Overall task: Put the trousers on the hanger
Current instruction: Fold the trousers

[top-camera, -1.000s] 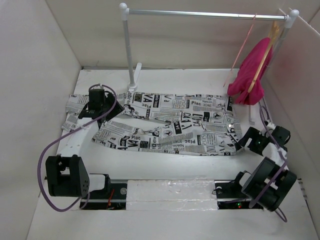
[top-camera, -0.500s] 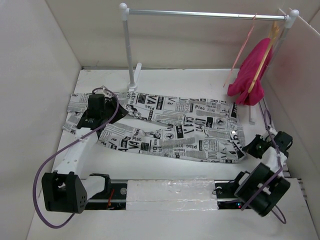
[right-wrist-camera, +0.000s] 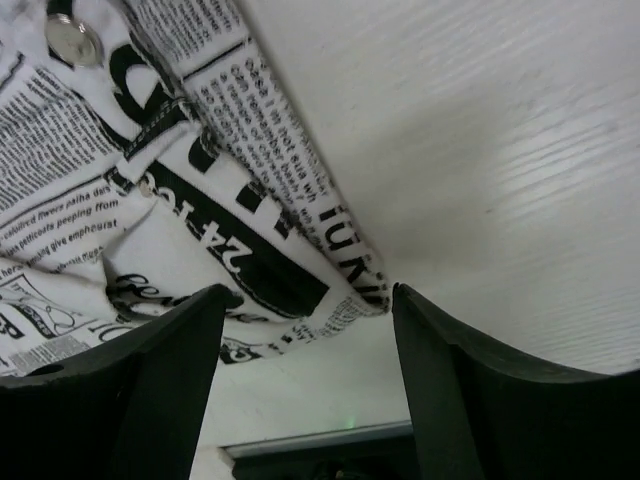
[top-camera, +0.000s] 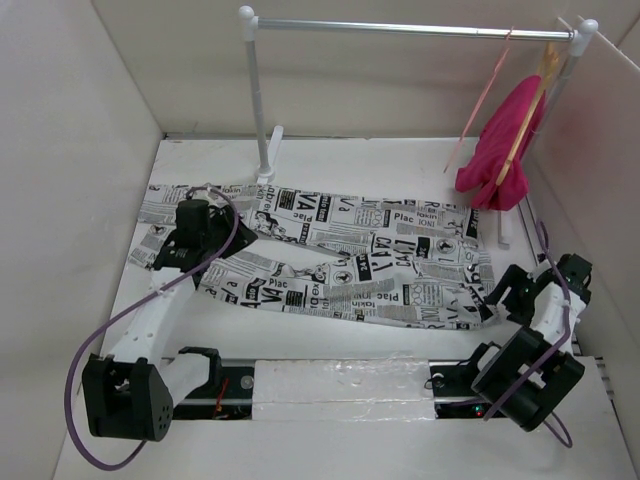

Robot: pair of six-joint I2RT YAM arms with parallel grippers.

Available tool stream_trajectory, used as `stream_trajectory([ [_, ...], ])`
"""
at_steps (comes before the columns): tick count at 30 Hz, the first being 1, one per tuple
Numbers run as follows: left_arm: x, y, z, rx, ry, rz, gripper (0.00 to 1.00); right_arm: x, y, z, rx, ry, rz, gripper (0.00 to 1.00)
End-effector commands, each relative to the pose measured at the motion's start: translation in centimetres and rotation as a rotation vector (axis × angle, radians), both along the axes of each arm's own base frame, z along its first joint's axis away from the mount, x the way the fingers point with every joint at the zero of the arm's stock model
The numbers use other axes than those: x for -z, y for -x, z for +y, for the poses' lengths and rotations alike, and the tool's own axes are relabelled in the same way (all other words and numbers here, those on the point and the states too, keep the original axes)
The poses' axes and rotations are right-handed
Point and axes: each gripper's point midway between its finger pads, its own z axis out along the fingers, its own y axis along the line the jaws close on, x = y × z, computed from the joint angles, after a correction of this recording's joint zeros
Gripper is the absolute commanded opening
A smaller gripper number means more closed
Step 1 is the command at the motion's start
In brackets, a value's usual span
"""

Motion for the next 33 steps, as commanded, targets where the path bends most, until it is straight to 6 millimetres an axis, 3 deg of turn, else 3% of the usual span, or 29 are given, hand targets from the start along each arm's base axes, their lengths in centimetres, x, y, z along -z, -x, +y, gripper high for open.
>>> stream_trajectory([
  [1, -2.3, -0.6, 0.0, -0.009, 0.007, -0.07, 0.33, 1.1, 2.0, 1.7, 0.03, -0.046, 0.144, 0.72],
  [2, -2.4, -0.7, 0.1, -0.012, 0.008, -0.067, 0.32, 1.1, 1.8, 2.0, 0.031, -0.047, 0.145, 0.64],
  [3, -2.5, -0.7, 0.1, -0.013, 0.007, -0.068, 0.32, 1.1, 1.9, 2.5, 0.031, -0.042, 0.175, 0.62],
  [7, -4.1, -1.4, -0.2, -0.022, -0.01, -0.086, 0.31, 1.2, 1.5, 3.7, 0.095, -0.025, 0.229, 0.66],
  [10, -4.0, -1.8, 0.2, -0.06, -0.01, -0.068, 0.28, 3.3, 2.1, 5.8, 0.135, -0.086, 0.303, 0.66],
  [13, -4.1, -2.1, 0.9, -0.114, -0.021, -0.064, 0.26, 3.9, 2.1, 6.4, 0.173, -0.085, 0.324, 0.63],
  [17, -4.0, -2.0, 2.2, -0.203, -0.045, -0.04, 0.22, 3.4, 1.3, 5.7, 0.214, -0.034, 0.303, 0.32],
  [20, -3.4, -1.8, 2.9, -0.235, -0.068, -0.016, 0.23, 1.8, -0.2, 4.4, 0.185, 0.035, 0.213, 0.11],
  [22, -3.0, -1.7, 3.9, -0.281, -0.109, 0.007, 0.23, 0.6, -1.5, 4.0, 0.103, 0.073, 0.142, 0.03],
  [24, -2.5, -1.4, 4.2, -0.288, -0.13, 0.039, 0.23, -0.2, -2.2, 3.9, 0.076, 0.078, 0.115, 0.03],
  [27, -1.2, -0.7, 6.9, -0.373, -0.217, 0.11, 0.24, -1.5, -2.9, 3.6, -0.034, 0.11, 0.078, 0.03],
  [29, 0.1, 0.0, 9.9, -0.478, -0.266, 0.163, 0.25, -2.3, -2.9, 3.6, -0.102, 0.145, 0.038, 0.02],
  [32, 2.9, 1.8, 13.2, -0.599, -0.307, 0.281, 0.28, -3.3, -2.9, 4.8, -0.196, 0.159, -0.03, 0.0],
  [33, 3.7, 2.9, 15.5, -0.676, -0.3, 0.337, 0.28, -3.7, -3.2, 5.3, -0.225, 0.178, -0.045, 0.0],
])
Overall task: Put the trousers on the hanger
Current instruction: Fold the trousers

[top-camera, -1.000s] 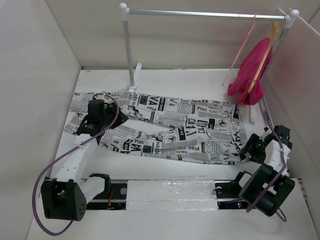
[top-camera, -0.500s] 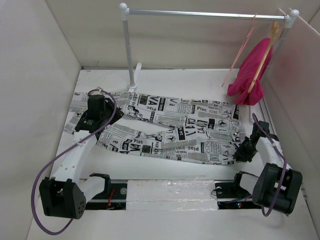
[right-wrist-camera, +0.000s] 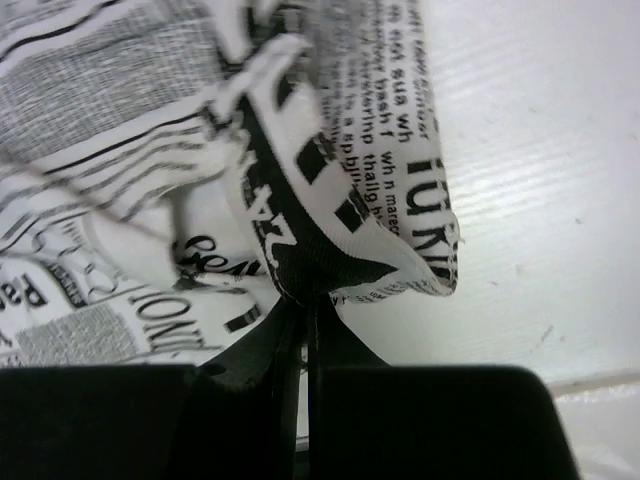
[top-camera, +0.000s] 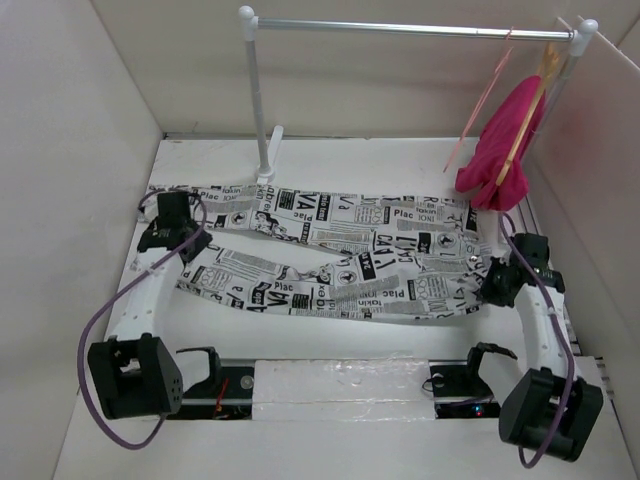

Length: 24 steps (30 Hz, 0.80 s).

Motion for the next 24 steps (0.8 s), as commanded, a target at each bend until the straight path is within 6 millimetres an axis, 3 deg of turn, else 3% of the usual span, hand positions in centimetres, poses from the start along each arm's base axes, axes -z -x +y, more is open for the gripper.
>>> stream_trajectory([
  [1, 3.0, 3.6, 5.5, -0.219, -0.047, 0.161, 0.28, -2.7, -2.1, 1.1, -0.171, 0.066, -0.131, 0.0],
  [7, 5.5, 6.5, 12.2, -0.509, -0.004, 0.28, 0.32, -2.1, -3.6, 1.6, -0.345, 0.036, -0.206, 0.0],
  [10, 8.1, 7.7, 14.5, -0.601, 0.122, 0.348, 0.36, -2.2, -4.1, 1.8, -0.378, -0.005, -0.22, 0.0],
  [11, 9.2, 7.8, 14.8, -0.589, 0.146, 0.372, 0.37, -2.3, -4.6, 2.1, -0.392, -0.003, -0.238, 0.0],
  [13, 9.1, 6.9, 15.7, -0.589, 0.124, 0.357, 0.38, -2.4, -5.0, 2.5, -0.407, -0.01, -0.259, 0.0],
  [18, 9.7, 5.1, 15.6, -0.532, 0.088, 0.319, 0.44, -1.8, -4.9, 3.5, -0.447, -0.036, -0.26, 0.0],
  [24, 12.6, 3.8, 14.9, -0.471, 0.157, 0.345, 0.45, -1.4, -4.3, 4.3, -0.468, -0.064, -0.268, 0.0],
])
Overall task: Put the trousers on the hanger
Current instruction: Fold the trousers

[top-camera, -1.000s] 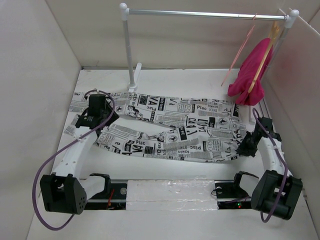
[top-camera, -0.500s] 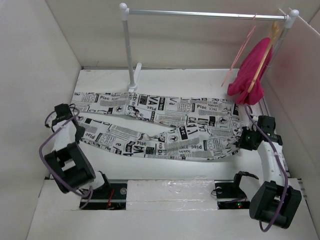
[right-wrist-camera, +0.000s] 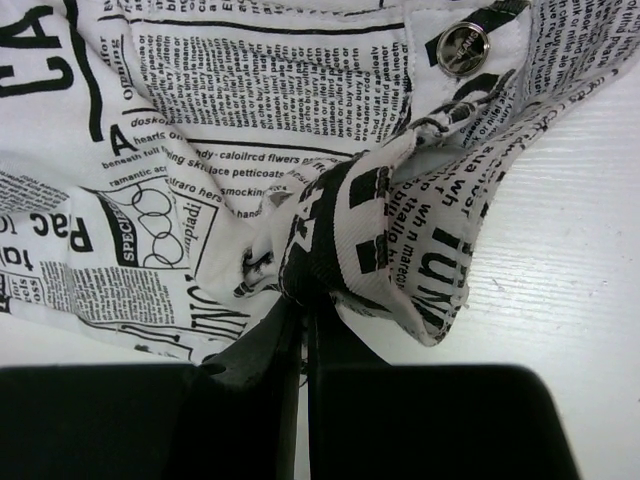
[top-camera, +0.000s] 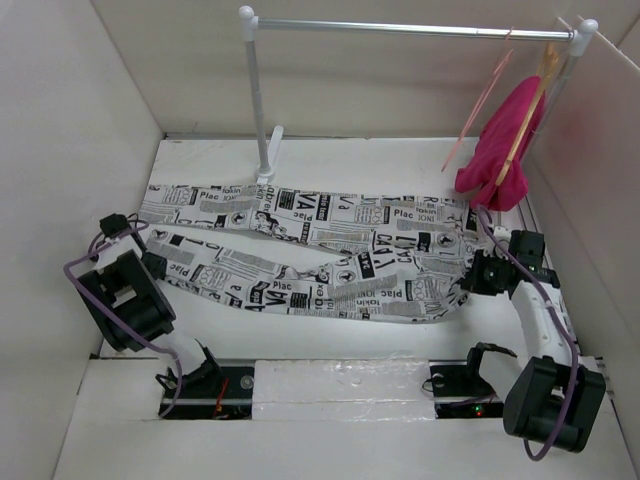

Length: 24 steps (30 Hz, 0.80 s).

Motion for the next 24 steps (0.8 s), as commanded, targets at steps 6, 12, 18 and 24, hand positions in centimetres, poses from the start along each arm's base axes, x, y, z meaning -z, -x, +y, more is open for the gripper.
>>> stream_trajectory([
  [6, 2.8, -2.0, -1.4, 0.09, 0.115, -0.049, 0.0, -1.3, -0.3, 0.5, -0.032, 0.008, -0.071, 0.0],
  [12, 1.0, -1.8, -1.8, 0.098, 0.082, -0.078, 0.0, -2.8, 0.3, 0.7, -0.032, 0.017, -0.109, 0.0],
  [18, -1.2, -1.7, -1.8, 0.106, 0.035, -0.142, 0.18, -3.0, 0.5, 0.9, -0.038, 0.011, -0.12, 0.0],
  [24, 2.4, 0.2, -1.6, 0.083, 0.07, 0.022, 0.19, -3.9, 0.2, 1.0, -0.052, 0.013, -0.139, 0.0],
])
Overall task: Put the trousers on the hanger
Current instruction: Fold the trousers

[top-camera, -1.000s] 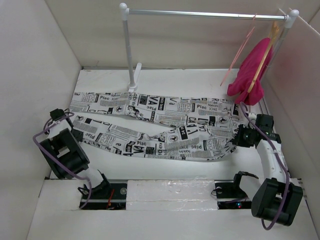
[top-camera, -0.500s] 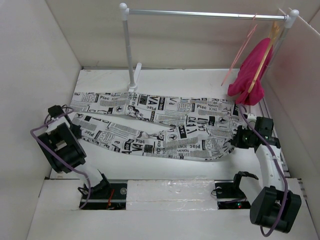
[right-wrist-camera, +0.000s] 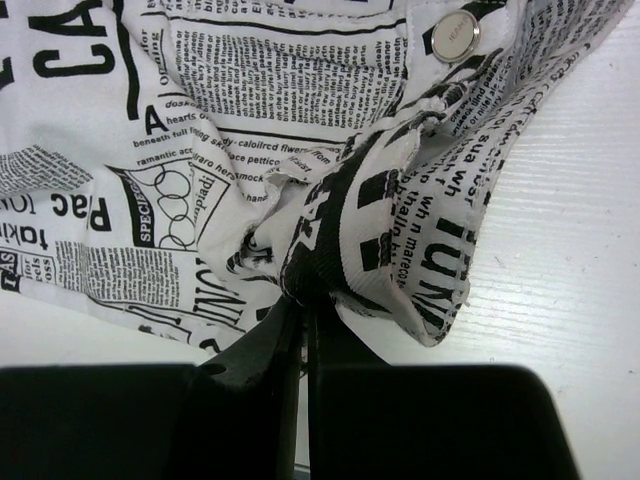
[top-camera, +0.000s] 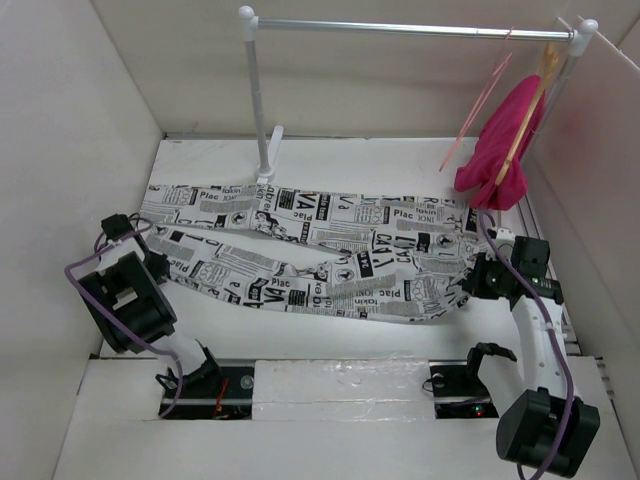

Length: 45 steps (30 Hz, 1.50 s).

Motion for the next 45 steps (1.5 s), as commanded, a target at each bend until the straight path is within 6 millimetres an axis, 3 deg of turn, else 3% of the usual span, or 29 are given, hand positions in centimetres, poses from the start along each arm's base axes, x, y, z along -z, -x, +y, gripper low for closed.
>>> stream_trajectory([
  [1, 2.8, 2.2, -0.5, 0.012, 0.035, 0.136, 0.19, -2.3, -1.1, 0.5, -0.043, -0.006, -0.073, 0.0],
  [3, 2.9, 1.8, -0.6, 0.015, 0.046, 0.127, 0.27, -2.5, -1.1, 0.8, -0.053, -0.014, -0.081, 0.0],
  [14, 3.2, 1.2, -1.4, 0.056, 0.078, 0.086, 0.33, -2.0, -0.3, 1.9, -0.093, -0.043, -0.094, 0.0],
  [18, 3.6, 0.5, -2.1, 0.106, 0.066, 0.112, 0.2, -2.9, -0.6, 2.3, -0.101, -0.069, -0.122, 0.0],
  [19, 3.9, 0.7, -1.9, 0.104, 0.045, 0.139, 0.06, -3.2, -0.8, 2.4, -0.101, -0.076, -0.129, 0.0],
  [20, 3.9, 0.9, -1.9, 0.104, 0.045, 0.148, 0.02, -3.4, -1.0, 2.6, -0.107, -0.084, -0.136, 0.0],
  [23, 3.7, 1.2, -2.0, 0.122, 0.033, 0.171, 0.0, -4.6, -1.4, 3.2, -0.13, -0.108, -0.164, 0.0],
  [26, 2.1, 1.5, -1.9, 0.141, 0.009, 0.159, 0.0, -5.1, -1.3, 3.3, -0.141, -0.095, -0.16, 0.0],
  [29, -1.8, 1.4, -2.0, 0.143, -0.068, 0.091, 0.0, -5.3, 0.5, 3.5, -0.172, -0.058, -0.097, 0.0],
  [30, -4.0, 0.7, -1.9, 0.141, -0.106, 0.036, 0.0, -4.8, 1.9, 4.1, -0.198, -0.052, -0.039, 0.0],
  [31, -7.5, 0.2, -2.2, 0.149, -0.135, -0.065, 0.0, -4.9, 2.4, 4.1, -0.205, -0.034, -0.022, 0.0],
  [32, -12.4, -0.5, -2.5, 0.15, -0.166, -0.176, 0.0, -6.0, 3.1, 3.8, -0.214, 0.04, -0.021, 0.0],
  [33, -15.2, -0.8, -1.1, 0.113, -0.234, -0.182, 0.0, -7.7, 3.2, 3.0, -0.199, 0.105, -0.04, 0.0],
  [34, -15.2, -0.8, -1.1, 0.112, -0.235, -0.182, 0.0, -7.7, 3.2, 3.0, -0.199, 0.106, -0.04, 0.0],
  [36, -16.6, -0.3, -0.5, 0.079, -0.255, -0.151, 0.0, -9.8, 2.6, 1.4, -0.151, 0.195, -0.067, 0.0],
  [38, -17.4, -0.6, -0.1, 0.059, -0.276, -0.168, 0.0, -9.9, 1.8, 0.9, -0.142, 0.232, -0.07, 0.0],
  [41, -18.6, -1.9, 1.0, 0.022, -0.284, -0.186, 0.0, -10.8, -1.0, -1.6, -0.043, 0.294, -0.132, 0.0],
  [42, -20.1, -3.1, 1.2, 0.026, -0.282, -0.234, 0.0, -10.3, -2.0, -2.0, -0.038, 0.28, -0.105, 0.0],
  [44, -21.2, -5.3, 1.4, 0.016, -0.277, -0.291, 0.0, -11.6, -4.6, -2.6, -0.009, 0.263, -0.161, 0.0],
  [45, -23.1, -6.4, 1.6, 0.022, -0.279, -0.343, 0.0, -11.1, -6.0, -2.8, -0.002, 0.226, -0.146, 0.0],
])
